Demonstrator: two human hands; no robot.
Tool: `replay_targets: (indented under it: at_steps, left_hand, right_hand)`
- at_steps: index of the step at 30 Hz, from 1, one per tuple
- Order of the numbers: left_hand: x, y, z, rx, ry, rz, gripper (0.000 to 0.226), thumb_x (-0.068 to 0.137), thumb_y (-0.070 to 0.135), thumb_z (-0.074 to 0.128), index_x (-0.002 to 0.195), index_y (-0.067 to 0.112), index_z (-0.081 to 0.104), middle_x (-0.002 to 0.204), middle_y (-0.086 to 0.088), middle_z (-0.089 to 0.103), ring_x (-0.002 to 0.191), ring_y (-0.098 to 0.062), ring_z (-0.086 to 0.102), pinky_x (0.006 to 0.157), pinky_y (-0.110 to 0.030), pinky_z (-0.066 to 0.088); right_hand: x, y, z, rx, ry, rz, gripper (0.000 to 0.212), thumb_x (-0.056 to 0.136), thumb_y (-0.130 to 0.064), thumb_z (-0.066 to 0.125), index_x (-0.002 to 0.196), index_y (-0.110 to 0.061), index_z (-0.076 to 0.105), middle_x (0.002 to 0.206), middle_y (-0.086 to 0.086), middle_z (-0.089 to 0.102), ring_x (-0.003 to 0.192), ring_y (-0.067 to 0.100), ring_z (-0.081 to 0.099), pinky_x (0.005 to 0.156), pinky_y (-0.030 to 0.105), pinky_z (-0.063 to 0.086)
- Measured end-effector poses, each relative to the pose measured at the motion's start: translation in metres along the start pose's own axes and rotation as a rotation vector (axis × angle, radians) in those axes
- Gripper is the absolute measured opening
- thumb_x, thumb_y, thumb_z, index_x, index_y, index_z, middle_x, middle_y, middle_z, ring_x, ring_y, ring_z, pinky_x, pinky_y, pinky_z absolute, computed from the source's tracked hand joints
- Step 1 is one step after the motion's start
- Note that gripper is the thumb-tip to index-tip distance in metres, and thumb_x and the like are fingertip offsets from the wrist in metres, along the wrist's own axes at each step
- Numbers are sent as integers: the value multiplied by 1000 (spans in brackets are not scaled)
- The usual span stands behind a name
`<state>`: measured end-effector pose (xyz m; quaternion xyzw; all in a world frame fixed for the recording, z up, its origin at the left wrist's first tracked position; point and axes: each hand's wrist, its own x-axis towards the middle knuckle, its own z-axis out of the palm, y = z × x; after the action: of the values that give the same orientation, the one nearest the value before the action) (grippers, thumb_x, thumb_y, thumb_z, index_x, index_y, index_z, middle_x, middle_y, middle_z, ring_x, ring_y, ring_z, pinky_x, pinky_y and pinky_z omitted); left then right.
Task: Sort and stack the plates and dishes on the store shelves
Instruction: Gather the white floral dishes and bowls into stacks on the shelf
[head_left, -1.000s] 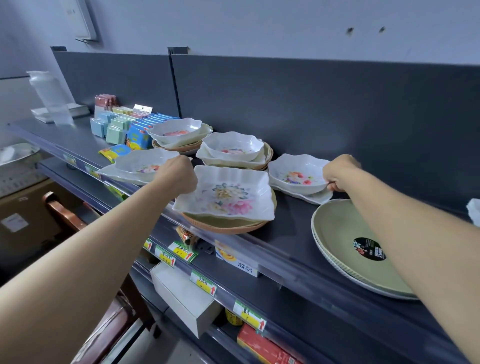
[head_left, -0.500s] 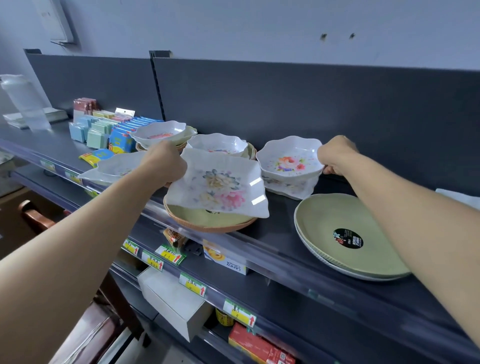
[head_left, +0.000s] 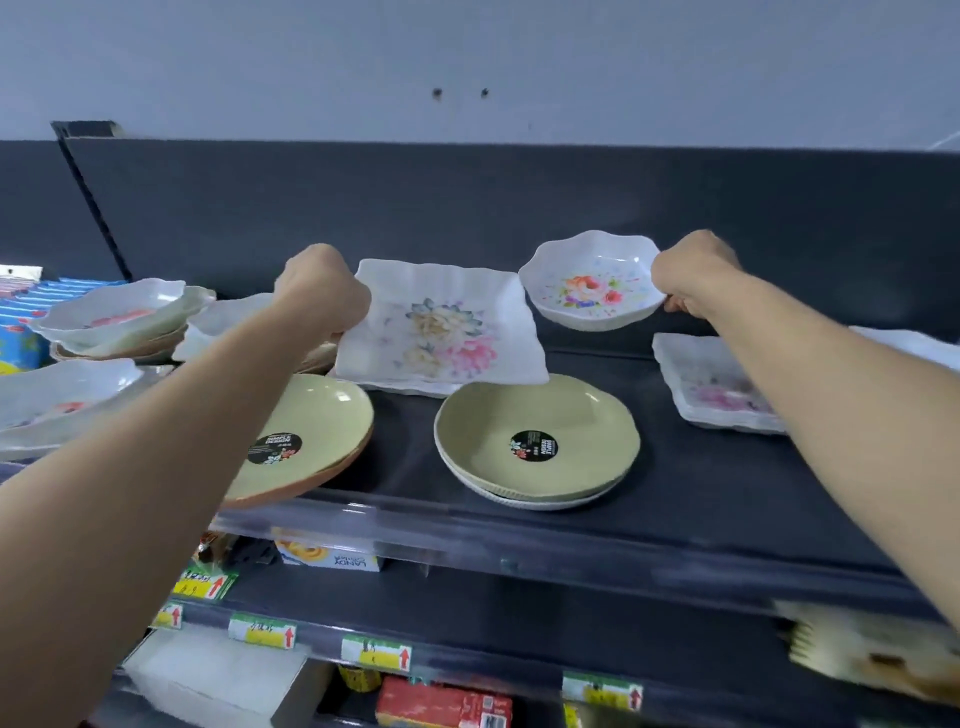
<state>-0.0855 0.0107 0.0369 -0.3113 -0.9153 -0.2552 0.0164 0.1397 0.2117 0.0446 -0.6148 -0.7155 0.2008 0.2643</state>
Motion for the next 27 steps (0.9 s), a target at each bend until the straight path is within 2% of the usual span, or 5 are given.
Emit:
replay_targets:
  at_steps: [3,14,20,23,27]
  left_hand:
    - [-2,37,20,-63,-45,86,30,83,-1,48,58,6,35,55,-8,39,47,-21,34,44,-21,28]
    - [-18,175,105,-256,-291,262,29,85,-4,49,60,7,39,58,-9,42,52,-24,44,43,-23,36]
    - [-32,227,153,-354,-387,281,25,83,-6,45,62,7,40,64,-9,44,66,-29,50,51,-30,48]
    - [-37,243,173,-340,-418,276,25,83,-6,43,62,8,40,63,-9,44,63,-28,51,50,-30,48]
    - [-37,253,190,-337,-435,246,23,83,-7,42,63,5,43,66,-11,48,58,-28,54,53,-33,53]
  right_hand:
    - [9,35,-33,-10,82,70,16,89,-5,41,79,-2,53,63,11,52,49,20,52,51,28,44]
    - [35,160,-125,-24,274,277,12,90,-4,44,93,-4,56,62,13,52,48,20,50,47,28,41]
    - [47,209,-148,-6,317,356,21,90,-3,43,70,-4,50,64,11,51,52,23,50,47,28,42]
    - [56,227,-152,0,312,398,14,89,-3,44,84,0,57,61,10,52,63,28,57,63,33,49]
    - [68,246,-149,25,286,430,14,91,-5,43,94,-2,56,61,12,52,70,29,59,64,34,49]
